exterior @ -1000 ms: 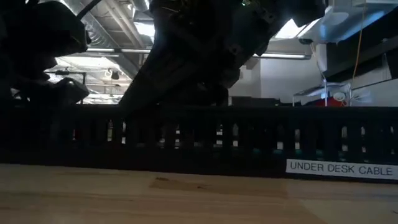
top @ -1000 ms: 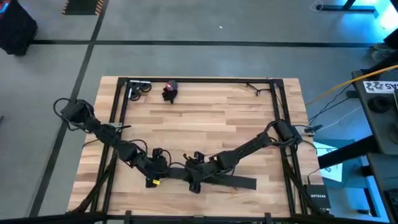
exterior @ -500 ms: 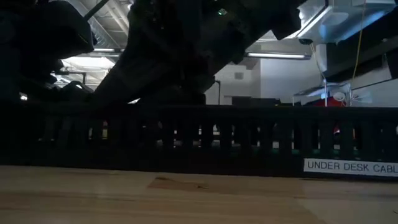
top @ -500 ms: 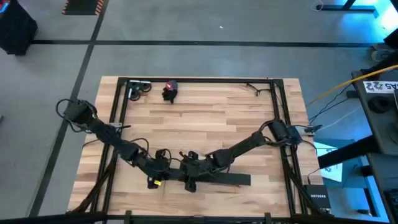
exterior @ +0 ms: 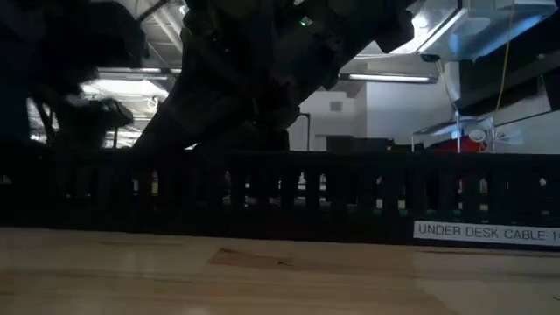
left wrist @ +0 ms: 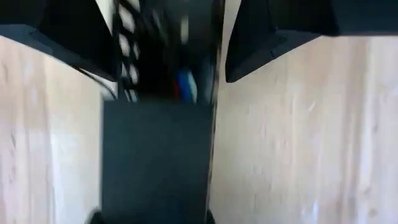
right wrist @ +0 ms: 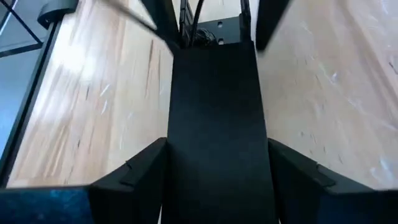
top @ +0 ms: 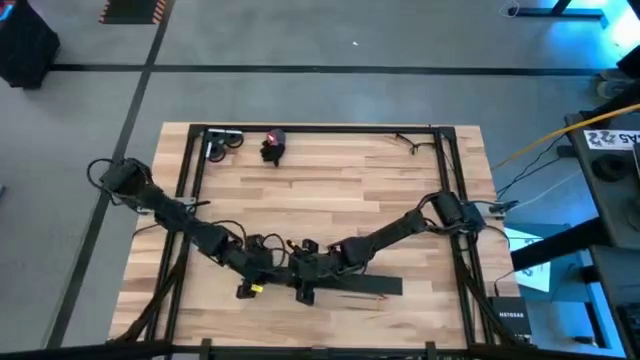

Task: Ziptie cables
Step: Close the black cable duct

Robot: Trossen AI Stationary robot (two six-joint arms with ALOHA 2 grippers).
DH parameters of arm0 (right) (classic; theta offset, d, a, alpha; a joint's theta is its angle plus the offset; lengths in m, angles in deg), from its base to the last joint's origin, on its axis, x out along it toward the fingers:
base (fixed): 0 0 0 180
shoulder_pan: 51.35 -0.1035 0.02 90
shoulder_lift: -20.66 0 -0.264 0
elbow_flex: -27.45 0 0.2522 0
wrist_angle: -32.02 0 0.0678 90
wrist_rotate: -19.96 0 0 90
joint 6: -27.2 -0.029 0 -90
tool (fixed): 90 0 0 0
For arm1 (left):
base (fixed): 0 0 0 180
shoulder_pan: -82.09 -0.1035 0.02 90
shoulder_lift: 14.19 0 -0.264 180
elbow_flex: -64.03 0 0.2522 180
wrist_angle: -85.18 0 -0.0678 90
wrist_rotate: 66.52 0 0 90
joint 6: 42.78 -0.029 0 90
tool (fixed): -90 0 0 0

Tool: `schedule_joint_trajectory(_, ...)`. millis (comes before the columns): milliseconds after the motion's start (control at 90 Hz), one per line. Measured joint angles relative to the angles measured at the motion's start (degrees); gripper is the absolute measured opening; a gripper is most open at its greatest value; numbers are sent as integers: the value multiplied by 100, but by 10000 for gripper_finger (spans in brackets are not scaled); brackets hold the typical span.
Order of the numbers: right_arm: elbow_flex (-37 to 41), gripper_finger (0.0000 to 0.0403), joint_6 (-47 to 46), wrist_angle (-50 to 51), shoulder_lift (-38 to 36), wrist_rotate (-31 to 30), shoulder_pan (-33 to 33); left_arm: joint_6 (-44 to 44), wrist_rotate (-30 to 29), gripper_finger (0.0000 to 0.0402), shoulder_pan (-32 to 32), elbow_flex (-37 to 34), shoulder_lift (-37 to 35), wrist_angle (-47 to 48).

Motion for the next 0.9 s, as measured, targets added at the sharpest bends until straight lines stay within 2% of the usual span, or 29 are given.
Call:
schedule_joint_trajectory(167, 7, 223, 37, 39, 2, 73, 0, 257, -64, 282, 112, 369, -356, 773)
schedule_joint_trajectory(322, 15, 223, 170, 44, 2, 133, -2, 341, -107, 282, 235, 214, -355, 791)
schedule_joint_trajectory(900, 47, 223, 17, -329, 20, -113, -15, 199, -468, 275, 495, -1203, -302, -1118)
